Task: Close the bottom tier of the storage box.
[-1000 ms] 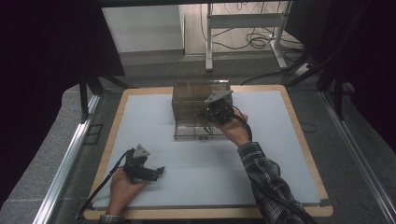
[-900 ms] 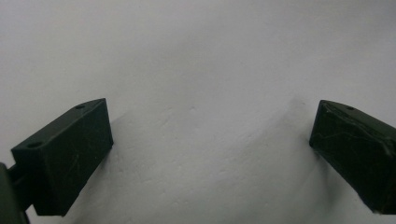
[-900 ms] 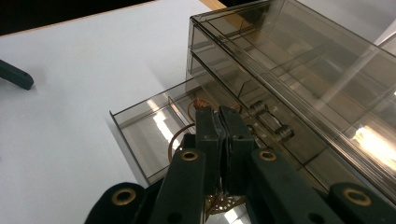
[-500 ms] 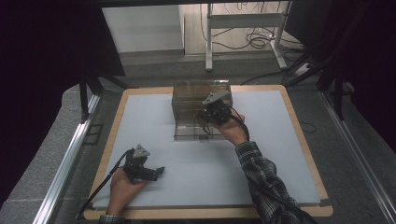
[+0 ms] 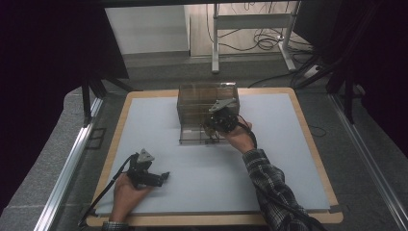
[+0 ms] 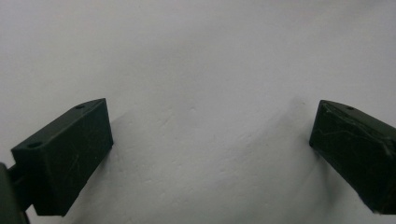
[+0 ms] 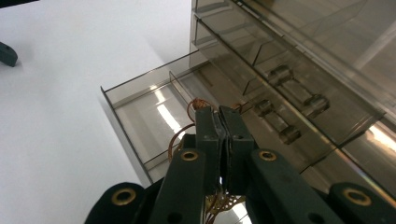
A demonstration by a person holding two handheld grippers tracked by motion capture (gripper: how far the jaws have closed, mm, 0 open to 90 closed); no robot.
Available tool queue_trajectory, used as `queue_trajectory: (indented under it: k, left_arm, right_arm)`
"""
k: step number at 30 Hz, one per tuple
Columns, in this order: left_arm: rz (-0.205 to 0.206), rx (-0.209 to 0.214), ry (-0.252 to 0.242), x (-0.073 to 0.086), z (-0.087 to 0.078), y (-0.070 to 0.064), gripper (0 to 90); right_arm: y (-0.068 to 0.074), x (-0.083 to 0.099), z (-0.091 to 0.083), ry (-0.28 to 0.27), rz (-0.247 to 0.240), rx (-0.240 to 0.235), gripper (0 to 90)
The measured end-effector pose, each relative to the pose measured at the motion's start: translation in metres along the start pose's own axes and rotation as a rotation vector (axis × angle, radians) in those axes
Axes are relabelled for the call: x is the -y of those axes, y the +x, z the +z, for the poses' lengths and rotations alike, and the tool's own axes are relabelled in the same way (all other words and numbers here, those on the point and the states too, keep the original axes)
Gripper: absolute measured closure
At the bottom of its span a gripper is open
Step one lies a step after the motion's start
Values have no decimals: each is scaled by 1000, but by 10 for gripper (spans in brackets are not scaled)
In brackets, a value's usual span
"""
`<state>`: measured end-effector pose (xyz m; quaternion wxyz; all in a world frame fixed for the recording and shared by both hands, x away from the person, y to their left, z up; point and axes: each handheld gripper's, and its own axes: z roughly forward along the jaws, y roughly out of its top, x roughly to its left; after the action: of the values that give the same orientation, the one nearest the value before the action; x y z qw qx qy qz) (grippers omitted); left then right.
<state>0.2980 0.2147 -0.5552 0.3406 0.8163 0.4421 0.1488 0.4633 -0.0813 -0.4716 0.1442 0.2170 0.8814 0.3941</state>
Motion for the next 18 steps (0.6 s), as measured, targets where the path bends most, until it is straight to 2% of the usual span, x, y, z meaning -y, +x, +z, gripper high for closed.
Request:
queue_trajectory:
  k: [18]
  left_arm:
    - [2,-1,2,0,0,0,0]
  right_arm:
    - [2,12,5,21,7,-22,864]
